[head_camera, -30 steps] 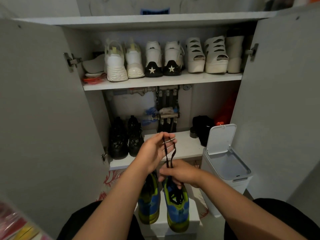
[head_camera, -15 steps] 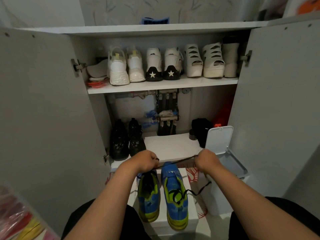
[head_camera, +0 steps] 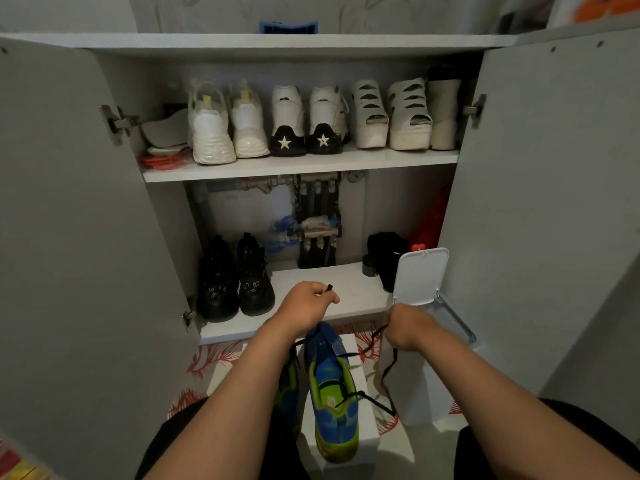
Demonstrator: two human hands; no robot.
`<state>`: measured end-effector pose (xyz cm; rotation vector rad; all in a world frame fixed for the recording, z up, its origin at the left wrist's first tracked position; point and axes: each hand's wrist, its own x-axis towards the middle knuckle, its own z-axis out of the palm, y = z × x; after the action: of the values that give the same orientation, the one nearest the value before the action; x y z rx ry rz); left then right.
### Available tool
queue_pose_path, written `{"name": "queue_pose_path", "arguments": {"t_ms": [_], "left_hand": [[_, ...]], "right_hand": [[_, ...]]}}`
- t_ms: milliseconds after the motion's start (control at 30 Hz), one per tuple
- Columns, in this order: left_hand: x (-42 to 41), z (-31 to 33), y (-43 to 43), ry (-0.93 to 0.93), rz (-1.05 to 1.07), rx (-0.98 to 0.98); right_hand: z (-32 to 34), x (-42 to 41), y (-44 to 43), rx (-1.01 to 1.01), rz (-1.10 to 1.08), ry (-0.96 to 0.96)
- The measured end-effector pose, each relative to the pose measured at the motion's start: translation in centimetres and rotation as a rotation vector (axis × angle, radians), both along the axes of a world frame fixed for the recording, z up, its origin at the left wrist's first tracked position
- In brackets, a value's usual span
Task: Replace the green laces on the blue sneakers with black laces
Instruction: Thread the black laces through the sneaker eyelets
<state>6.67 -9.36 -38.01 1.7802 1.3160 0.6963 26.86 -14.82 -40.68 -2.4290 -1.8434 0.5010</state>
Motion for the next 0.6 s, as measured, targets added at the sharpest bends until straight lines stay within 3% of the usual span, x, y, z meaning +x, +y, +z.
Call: {"name": "queue_pose_path", "arguments": {"t_ms": [67, 100, 200, 300, 467, 600], "left_hand": [[0.6, 0.1, 0.1, -0.038, 0.004, 0.023], [0.8, 0.1, 0.2, -0.067, 0.001, 0.021], [1.1, 0.2, 0.5, -0.124, -0.063, -0.027], [1.2, -0.1, 1.3, -0.108, -0.148, -0.026], [1.1, -1.7, 3.2, -0.089, -0.204, -0.056], [1.5, -2.8, 4.4, -0.067, -0.256, -0.079]], "right_hand": [[-0.3, -0.4, 0.7, -0.018, 0.080, 0.027], [-0.3, -0.7, 1.2, 0.007, 0.089, 0.143], [0.0, -2.0, 2.5, 0.113, 0.033, 0.677], [0.1, -2.5, 3.5, 0.033, 0.008, 1.096], [-0.3, -2.0, 5.3, -0.111, -0.047, 1.208], [-1.0, -1.2, 6.4, -0.122, 0.027, 1.062]]}}
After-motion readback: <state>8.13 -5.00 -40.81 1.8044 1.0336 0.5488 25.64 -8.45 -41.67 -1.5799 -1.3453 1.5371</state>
